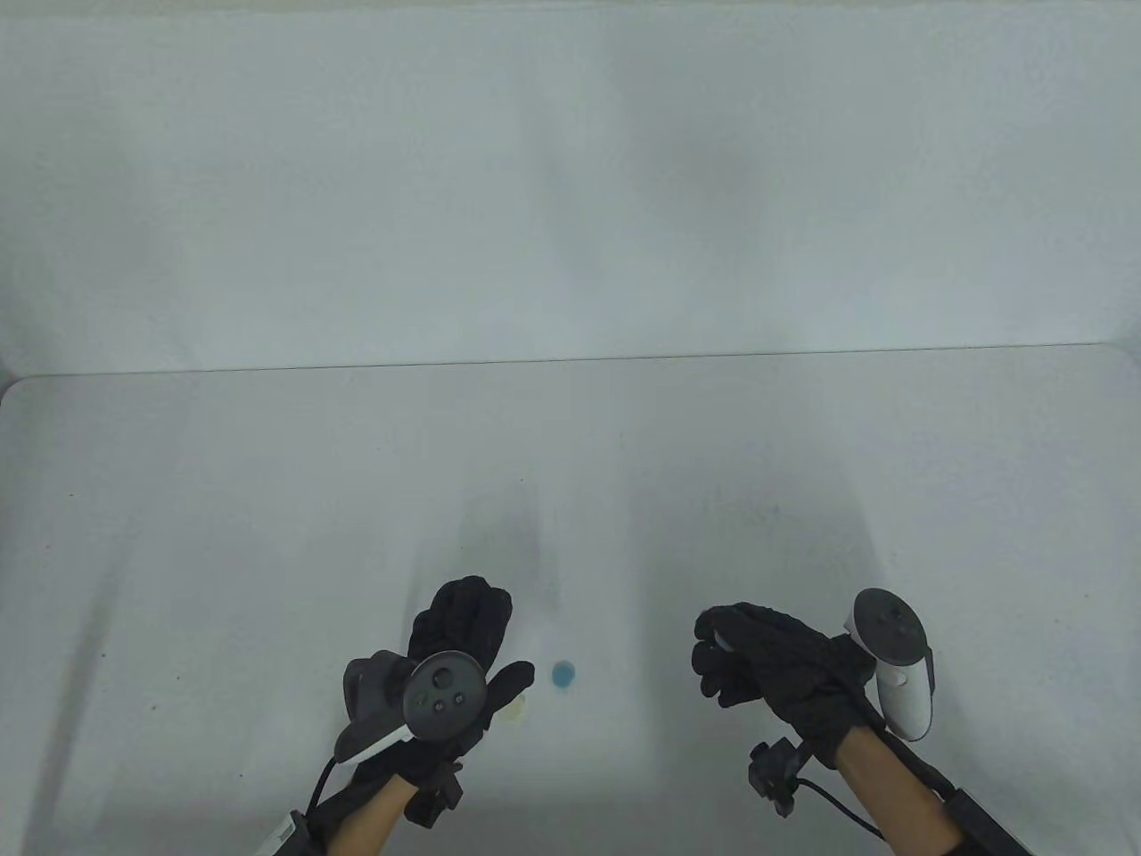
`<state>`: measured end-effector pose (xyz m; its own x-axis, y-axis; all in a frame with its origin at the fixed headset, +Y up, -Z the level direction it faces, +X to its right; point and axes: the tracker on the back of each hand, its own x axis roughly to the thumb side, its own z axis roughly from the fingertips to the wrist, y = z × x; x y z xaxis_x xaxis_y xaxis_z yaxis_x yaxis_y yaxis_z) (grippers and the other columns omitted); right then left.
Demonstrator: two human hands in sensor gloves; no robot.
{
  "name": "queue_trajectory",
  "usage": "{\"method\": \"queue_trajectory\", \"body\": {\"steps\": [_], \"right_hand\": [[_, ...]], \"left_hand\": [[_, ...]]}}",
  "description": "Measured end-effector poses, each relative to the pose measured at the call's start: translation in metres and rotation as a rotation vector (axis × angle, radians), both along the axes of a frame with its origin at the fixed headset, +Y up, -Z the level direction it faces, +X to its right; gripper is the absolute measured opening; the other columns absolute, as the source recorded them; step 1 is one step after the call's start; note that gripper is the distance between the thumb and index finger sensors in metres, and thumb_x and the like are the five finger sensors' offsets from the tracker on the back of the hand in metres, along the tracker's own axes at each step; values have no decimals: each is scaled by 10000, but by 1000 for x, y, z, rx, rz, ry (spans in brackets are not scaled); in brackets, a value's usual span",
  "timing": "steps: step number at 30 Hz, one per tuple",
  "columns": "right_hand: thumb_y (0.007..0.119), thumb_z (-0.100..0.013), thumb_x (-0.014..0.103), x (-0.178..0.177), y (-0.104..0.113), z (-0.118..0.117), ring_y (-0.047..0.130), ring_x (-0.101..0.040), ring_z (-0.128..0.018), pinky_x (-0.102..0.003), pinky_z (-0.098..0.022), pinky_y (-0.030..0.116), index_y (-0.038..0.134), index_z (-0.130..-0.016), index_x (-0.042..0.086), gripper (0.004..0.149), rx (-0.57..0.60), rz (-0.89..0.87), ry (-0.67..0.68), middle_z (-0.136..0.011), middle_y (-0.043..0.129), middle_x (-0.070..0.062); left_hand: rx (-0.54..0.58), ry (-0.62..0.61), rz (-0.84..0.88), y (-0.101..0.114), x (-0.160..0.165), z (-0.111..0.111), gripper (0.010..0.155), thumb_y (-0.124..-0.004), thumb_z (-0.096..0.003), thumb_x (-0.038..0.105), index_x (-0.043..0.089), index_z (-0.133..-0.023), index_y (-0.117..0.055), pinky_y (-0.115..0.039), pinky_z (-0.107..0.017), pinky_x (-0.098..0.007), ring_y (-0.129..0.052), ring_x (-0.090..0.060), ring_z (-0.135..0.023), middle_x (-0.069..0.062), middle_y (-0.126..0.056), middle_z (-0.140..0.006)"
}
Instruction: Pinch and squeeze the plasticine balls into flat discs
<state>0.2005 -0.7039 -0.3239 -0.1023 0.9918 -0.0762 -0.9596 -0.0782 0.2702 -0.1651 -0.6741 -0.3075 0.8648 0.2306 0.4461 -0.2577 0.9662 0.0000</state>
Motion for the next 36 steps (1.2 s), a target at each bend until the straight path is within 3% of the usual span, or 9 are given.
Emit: {"method": "queue_trajectory", "body": {"steps": [10,14,17,21,23,27,36], "right_hand": [[715,-592,335,0,3,0,1078,-154,-386,-237,-266,972,782,-917,46,440,43,-42,-27,-555,1025,-12],[665,-611,348,-1,1,-1,1045,-196,-472,-266,-327,954,770,-916,71,425,31,-28,10,-642,988,-33],[594,-634,373,-3,-1,0,1000,-260,-534,-299,-365,934,758,-917,97,428,11,-33,28,-714,945,-95],[589,-608,552,-3,-4,-1,984,-326,-596,-311,-383,931,727,-955,60,618,-17,-99,83,-790,918,-168],[665,-593,520,-2,-3,-2,997,-335,-615,-296,-364,942,727,-952,62,585,-17,-94,82,-817,921,-177],[783,-554,397,0,4,-2,1060,-207,-489,-210,-302,969,792,-862,120,414,35,-51,38,-676,992,-78],[770,-565,335,-2,6,0,1073,-145,-416,-185,-250,978,746,-925,80,443,68,-39,17,-589,1006,5]], "left_hand": [[4,-5,-9,0,0,1,778,-688,-541,479,37,-1140,-466,-487,-730,-639,-462,-562,-1060,-293,-414,-1157],[-2,-5,-7,-1,0,0,778,-686,-540,480,37,-1141,-465,-486,-730,-639,-457,-561,-1061,-291,-413,-1157],[3,-5,-5,-1,0,0,777,-686,-541,480,37,-1141,-464,-484,-730,-640,-458,-561,-1061,-291,-411,-1158],[4,-3,-7,-1,0,0,778,-686,-541,480,37,-1141,-465,-485,-730,-639,-458,-562,-1060,-292,-412,-1157],[3,-3,-2,-1,0,0,778,-686,-541,479,36,-1141,-467,-485,-730,-639,-459,-561,-1060,-293,-412,-1157],[4,-3,-5,-1,-1,0,778,-685,-541,481,36,-1141,-467,-486,-730,-638,-460,-562,-1060,-293,-412,-1157],[3,-2,3,-1,-1,0,776,-687,-541,478,38,-1140,-465,-485,-731,-636,-457,-560,-1061,-291,-410,-1157]]}}
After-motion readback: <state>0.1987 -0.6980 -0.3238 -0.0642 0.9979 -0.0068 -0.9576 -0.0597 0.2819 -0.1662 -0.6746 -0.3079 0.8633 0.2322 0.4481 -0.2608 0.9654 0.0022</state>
